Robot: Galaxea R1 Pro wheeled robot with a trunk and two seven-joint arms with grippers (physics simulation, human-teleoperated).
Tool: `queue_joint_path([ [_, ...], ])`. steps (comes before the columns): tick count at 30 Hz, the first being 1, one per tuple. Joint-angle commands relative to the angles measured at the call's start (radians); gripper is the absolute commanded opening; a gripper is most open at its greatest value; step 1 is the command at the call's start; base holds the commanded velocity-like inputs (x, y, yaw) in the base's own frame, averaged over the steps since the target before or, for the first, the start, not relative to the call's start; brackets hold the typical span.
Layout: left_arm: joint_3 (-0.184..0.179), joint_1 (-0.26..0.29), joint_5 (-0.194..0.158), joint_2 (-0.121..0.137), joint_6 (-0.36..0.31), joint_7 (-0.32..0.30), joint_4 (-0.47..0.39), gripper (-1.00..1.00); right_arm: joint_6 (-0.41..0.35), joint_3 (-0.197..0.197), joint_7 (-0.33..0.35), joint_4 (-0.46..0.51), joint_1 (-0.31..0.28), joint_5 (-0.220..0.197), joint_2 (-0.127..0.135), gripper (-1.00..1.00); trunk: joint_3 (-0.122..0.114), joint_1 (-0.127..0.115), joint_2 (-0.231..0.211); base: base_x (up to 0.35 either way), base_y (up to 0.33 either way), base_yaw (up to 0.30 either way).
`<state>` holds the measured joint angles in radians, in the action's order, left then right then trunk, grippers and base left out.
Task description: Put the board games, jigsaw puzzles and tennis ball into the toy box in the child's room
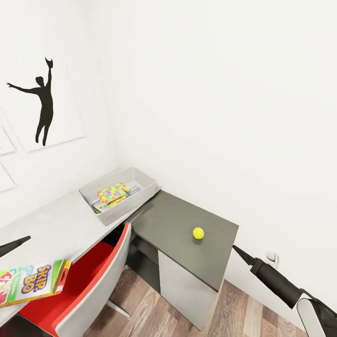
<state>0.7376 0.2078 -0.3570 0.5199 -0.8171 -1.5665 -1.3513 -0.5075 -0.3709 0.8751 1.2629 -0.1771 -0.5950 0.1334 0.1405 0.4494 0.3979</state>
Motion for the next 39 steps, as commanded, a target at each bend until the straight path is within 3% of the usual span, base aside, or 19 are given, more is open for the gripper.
queue_joint_path([
  [1, 0.000, 0.001, 0.001, 0.000, -0.010, -0.004, 0.000, 1.00, -0.008, -0.001, 0.001, 0.000, -0.001, -0.006, 0.000, 1.00, 0.002, 0.001, 0.002, 0.000, 0.000, 0.000],
  [19, -0.001, 0.000, 0.001, -0.001, -0.016, -0.004, 0.004, 1.00, -0.007, 0.001, 0.001, 0.000, -0.001, -0.006, -0.001, 1.00, -0.006, 0.001, 0.002, 0.000, 0.000, 0.003],
  [39, 0.000, -0.022, 0.008, -0.003, -0.147, -0.004, 0.025, 1.00, -0.007, 0.001, 0.000, 0.000, -0.001, -0.006, -0.002, 1.00, -0.013, 0.001, 0.002, 0.000, 0.000, 0.009],
])
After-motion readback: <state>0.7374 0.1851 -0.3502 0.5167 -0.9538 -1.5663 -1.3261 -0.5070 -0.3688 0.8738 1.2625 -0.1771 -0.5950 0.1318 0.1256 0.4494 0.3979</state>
